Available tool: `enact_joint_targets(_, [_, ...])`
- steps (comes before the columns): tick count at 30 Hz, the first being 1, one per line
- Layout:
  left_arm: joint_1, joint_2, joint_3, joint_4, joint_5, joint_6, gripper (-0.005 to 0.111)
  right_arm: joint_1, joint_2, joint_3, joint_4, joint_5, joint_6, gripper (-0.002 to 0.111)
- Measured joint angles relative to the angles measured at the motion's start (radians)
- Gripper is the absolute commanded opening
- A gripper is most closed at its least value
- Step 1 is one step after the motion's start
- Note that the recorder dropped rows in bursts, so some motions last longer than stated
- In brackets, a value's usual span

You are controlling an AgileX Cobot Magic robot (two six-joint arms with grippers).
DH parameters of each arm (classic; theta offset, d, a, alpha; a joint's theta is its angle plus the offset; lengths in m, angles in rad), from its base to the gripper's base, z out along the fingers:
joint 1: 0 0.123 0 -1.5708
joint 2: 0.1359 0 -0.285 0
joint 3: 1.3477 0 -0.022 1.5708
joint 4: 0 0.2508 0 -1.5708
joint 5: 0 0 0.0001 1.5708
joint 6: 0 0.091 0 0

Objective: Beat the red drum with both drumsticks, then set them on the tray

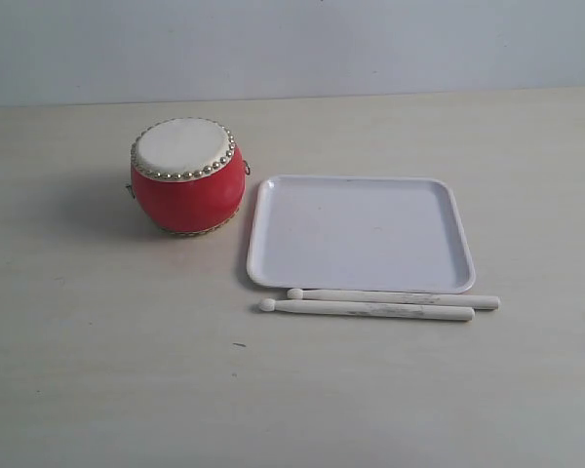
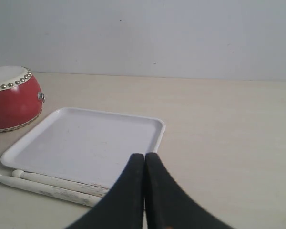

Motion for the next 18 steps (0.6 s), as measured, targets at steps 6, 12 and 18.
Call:
enact_joint_targets(6, [0.0, 0.0, 0.0, -0.058, -0.081, 0.042, 0.0, 0.0, 0.0, 0.0, 0.0, 0.0, 0.0, 0.0])
enact_joint_targets(12, [0.0, 0.0, 0.002, -0.43, -0.166, 0.023, 0.0, 0.0, 0.0, 0.0, 0.0, 0.0, 0.0, 0.0])
enact_joint_targets(18, [0.0, 0.0, 0.002, -0.79, -0.219, 0.033, 0.0, 0.0, 0.0, 0.0, 0.0, 0.0, 0.0, 0.0])
